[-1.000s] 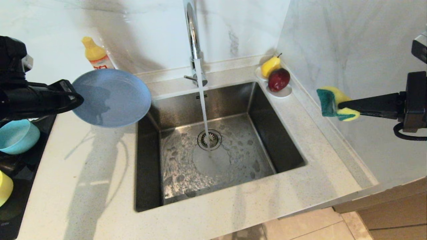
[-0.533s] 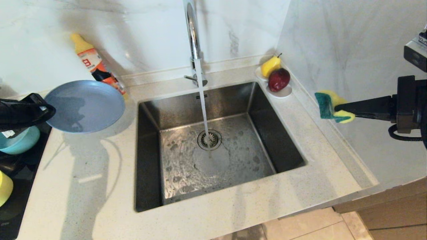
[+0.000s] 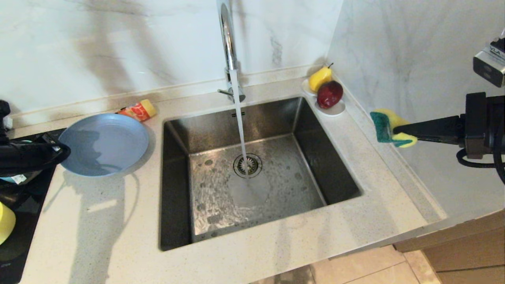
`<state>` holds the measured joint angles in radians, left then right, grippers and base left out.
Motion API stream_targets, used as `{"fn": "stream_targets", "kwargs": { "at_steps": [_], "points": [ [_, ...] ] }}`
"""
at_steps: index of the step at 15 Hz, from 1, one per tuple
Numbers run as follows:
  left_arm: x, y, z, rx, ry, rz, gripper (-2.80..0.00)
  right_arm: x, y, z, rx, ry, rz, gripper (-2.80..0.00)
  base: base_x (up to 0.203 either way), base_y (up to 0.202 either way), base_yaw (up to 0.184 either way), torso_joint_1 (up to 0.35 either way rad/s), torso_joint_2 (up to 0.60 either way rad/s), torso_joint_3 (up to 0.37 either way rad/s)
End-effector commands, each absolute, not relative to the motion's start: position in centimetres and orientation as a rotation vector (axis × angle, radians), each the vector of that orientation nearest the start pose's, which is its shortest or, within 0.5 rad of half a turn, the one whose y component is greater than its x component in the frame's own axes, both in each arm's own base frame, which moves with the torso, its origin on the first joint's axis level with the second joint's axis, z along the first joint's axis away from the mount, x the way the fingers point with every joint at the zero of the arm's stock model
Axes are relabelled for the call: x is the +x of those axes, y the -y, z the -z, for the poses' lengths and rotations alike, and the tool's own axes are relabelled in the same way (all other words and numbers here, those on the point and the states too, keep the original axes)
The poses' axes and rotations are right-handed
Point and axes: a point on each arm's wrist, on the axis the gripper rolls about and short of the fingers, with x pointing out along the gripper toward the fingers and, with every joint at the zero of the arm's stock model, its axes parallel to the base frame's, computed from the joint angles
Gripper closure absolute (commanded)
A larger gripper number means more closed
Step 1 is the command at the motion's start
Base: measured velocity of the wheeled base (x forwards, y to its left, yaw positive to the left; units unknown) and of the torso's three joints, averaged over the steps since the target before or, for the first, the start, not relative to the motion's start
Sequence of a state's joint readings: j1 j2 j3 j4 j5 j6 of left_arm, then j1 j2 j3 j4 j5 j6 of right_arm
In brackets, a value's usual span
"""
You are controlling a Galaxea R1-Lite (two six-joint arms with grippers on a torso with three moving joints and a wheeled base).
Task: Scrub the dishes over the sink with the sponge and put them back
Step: Place the plate on the table
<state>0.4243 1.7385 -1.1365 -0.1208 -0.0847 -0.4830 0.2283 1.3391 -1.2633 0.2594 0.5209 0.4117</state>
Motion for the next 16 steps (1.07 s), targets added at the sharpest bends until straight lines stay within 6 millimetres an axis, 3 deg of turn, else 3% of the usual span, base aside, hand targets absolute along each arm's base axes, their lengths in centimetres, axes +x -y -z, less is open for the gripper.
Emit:
{"fn": "stream_targets", "kwargs": {
  "at_steps": [1, 6, 13, 14, 16],
  "points": [
    [29.7, -13.2, -19.6, -0.603, -0.425, -0.455, 0.00, 19.5, -5.7, -32.1, 0.441, -0.488, -0.666, 0.00, 0.000, 0.000, 0.000, 0.000, 0.00, 0.000],
    [28.4, -12.7, -16.7, -0.619, -0.507, -0.477, 0.00, 19.3, -5.7, -31.9, 0.442, -0.495, -0.665, 0.00, 0.000, 0.000, 0.000, 0.000, 0.00, 0.000],
    [27.8, -14.1, -16.0, -0.635, -0.474, -0.524, 0.00, 18.9, -5.6, -32.1, 0.441, -0.486, -0.667, 0.00, 0.000, 0.000, 0.000, 0.000, 0.00, 0.000],
    [27.8, -14.1, -15.9, -0.633, -0.480, -0.523, -2.80, 18.9, -5.6, -32.1, 0.441, -0.486, -0.667, 0.00, 0.000, 0.000, 0.000, 0.000, 0.00, 0.000],
    [27.6, -14.0, -16.2, -0.637, -0.460, -0.521, -2.80, 19.0, -5.6, -32.0, 0.441, -0.489, -0.666, 0.00, 0.000, 0.000, 0.000, 0.000, 0.00, 0.000]
  ]
}}
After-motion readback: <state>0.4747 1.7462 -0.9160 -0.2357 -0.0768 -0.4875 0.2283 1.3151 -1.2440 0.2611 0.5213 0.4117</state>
